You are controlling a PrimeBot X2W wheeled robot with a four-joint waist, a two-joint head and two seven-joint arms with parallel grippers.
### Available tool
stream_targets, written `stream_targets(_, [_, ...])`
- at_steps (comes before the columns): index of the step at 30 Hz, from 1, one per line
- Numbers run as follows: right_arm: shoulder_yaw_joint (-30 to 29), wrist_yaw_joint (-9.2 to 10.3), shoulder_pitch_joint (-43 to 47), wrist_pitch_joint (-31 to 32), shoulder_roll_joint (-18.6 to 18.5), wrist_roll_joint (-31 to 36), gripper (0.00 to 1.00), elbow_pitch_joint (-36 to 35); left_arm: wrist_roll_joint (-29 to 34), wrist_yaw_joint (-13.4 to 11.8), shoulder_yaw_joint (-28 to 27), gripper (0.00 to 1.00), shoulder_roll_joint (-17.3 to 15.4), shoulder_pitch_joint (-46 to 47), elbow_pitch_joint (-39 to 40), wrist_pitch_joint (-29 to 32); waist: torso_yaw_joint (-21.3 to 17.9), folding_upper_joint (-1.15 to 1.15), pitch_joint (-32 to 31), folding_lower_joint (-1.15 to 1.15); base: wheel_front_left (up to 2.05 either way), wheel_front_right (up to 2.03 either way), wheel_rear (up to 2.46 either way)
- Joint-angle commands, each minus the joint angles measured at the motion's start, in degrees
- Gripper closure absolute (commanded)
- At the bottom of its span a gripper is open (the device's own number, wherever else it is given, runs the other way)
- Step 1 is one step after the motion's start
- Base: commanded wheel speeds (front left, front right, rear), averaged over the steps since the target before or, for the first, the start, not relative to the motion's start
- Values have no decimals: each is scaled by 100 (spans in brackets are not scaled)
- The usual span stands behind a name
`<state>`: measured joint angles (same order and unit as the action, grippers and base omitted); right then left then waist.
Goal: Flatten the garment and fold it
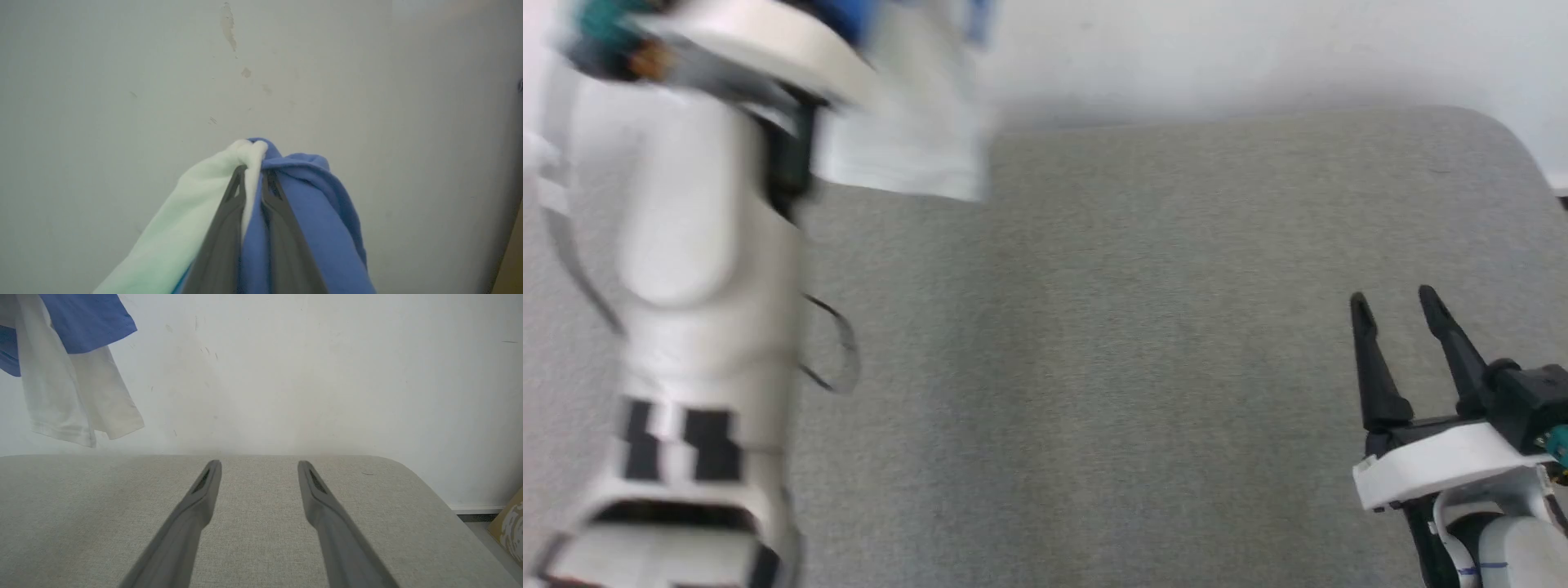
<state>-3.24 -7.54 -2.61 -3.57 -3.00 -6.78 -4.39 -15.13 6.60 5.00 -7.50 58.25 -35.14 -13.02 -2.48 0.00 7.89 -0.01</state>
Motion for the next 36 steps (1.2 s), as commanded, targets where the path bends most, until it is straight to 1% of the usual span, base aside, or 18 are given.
stream_targets(1, [-37,5,85,-1,12,-48,0,-28,-79,44,83,100,101,-277,130,25,-224,0,-129,1,0,0,0])
stream_targets(4, [-91,5,196,7,12,-100,0,-18,-330,55,363,100,341,-1081,475,117,-307,0,-151,1,0,0,0])
stream_targets(7, [-13,5,273,26,12,-136,0,19,-608,2,591,100,425,-2107,680,182,-421,0,-212,1,0,0,0])
stream_targets(10, [29,5,344,17,12,-151,0,10,-708,-161,869,100,447,-3200,738,191,-482,0,-237,1,0,0,0])
stream_targets(12, [55,5,381,16,12,-140,0,18,-747,-374,947,100,453,-3877,712,128,-513,0,-260,1,0,0,0])
stream_targets(15, [49,5,439,24,12,-116,0,9,-681,-603,1141,100,456,-4626,732,40,-481,0,-307,1,0,0,0])
stream_targets(16, [64,5,456,34,12,-104,0,10,-670,-666,1188,76,457,-4802,780,9,-478,0,-322,1,0,0,0])
stream_targets(17, [82,5,466,43,12,-97,0,5,-640,-745,1216,20,458,-4936,848,-31,-474,0,-330,1,0,0,0])
stream_targets(18, [91,5,476,48,12,-89,0,6,-616,-806,1233,0,458,-5042,934,-71,-465,0,-366,1,0,0,0])
stream_targets(21, [95,5,514,67,12,-78,0,-13,-599,-864,1258,0,459,-5194,1201,-139,-439,0,-407,1,0,0,0])
stream_targets(25, [106,5,599,99,13,-81,0,-58,-331,-948,1265,0,460,-5280,1967,-191,-356,0,-522,1,0,0,0])
stream_targets(28, [118,5,650,137,13,-70,0,-91,-159,-965,1088,0,450,-5339,2589,-194,-305,0,-573,1,0,0,0])
stream_targets(30, [127,5,673,163,13,-60,0,-109,-86,-965,953,0,403,-5384,2824,-195,-273,0,-599,1,0,0,0])
stream_targets(36, [179,5,713,229,13,-41,0,-187,89,-1035,423,0,110,-5538,3105,-196,-187,0,-596,1,0,0,0])
